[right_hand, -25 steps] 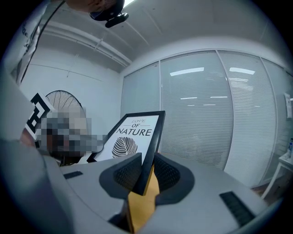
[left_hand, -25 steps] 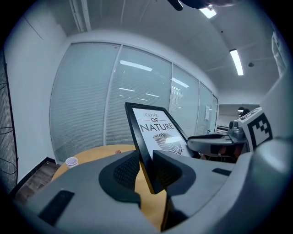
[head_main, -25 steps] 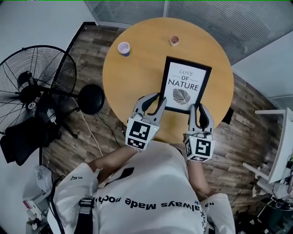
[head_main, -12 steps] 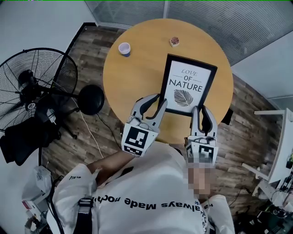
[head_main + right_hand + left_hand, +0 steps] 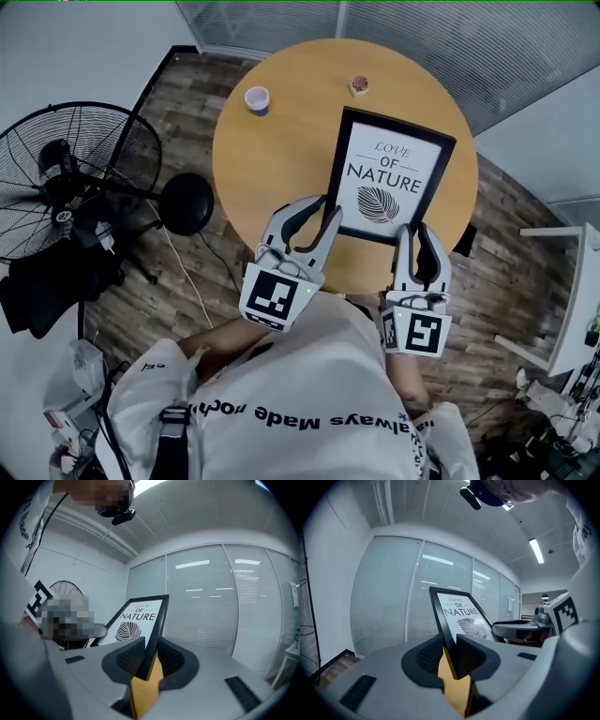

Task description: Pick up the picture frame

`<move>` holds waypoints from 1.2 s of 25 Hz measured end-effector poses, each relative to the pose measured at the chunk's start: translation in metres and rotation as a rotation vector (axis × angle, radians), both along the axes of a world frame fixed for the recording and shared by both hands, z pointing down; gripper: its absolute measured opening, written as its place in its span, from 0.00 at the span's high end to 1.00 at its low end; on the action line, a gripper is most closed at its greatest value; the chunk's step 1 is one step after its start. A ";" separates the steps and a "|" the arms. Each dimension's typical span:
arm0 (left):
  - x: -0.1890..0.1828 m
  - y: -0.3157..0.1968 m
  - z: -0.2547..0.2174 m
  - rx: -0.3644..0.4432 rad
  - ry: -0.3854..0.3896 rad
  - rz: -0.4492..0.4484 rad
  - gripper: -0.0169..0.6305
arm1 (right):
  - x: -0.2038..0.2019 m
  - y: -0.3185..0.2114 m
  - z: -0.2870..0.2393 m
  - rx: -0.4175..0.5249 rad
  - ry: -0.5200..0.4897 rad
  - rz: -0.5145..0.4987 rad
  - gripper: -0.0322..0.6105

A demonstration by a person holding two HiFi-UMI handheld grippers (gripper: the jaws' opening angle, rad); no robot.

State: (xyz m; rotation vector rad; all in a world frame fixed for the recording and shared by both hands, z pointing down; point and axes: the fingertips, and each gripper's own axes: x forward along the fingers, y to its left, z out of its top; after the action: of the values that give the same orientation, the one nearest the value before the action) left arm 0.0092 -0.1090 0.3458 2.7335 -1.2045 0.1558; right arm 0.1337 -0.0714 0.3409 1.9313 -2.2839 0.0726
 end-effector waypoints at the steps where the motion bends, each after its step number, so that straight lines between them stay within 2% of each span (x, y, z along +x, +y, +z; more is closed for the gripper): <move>1: -0.001 0.000 -0.004 0.011 0.010 -0.003 0.81 | -0.001 0.001 -0.003 0.005 0.000 -0.001 0.79; 13: -0.009 0.006 -0.036 0.065 0.056 -0.015 0.82 | -0.008 0.008 -0.031 0.058 -0.003 -0.005 0.79; 30: -0.011 0.008 -0.046 0.068 0.073 -0.023 0.82 | -0.010 0.011 -0.046 0.089 -0.005 -0.009 0.80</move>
State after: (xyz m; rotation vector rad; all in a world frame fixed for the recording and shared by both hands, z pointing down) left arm -0.0020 -0.1010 0.3002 2.7550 -1.2430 0.0127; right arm 0.1236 -0.0606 0.2950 1.9645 -2.3366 -0.0259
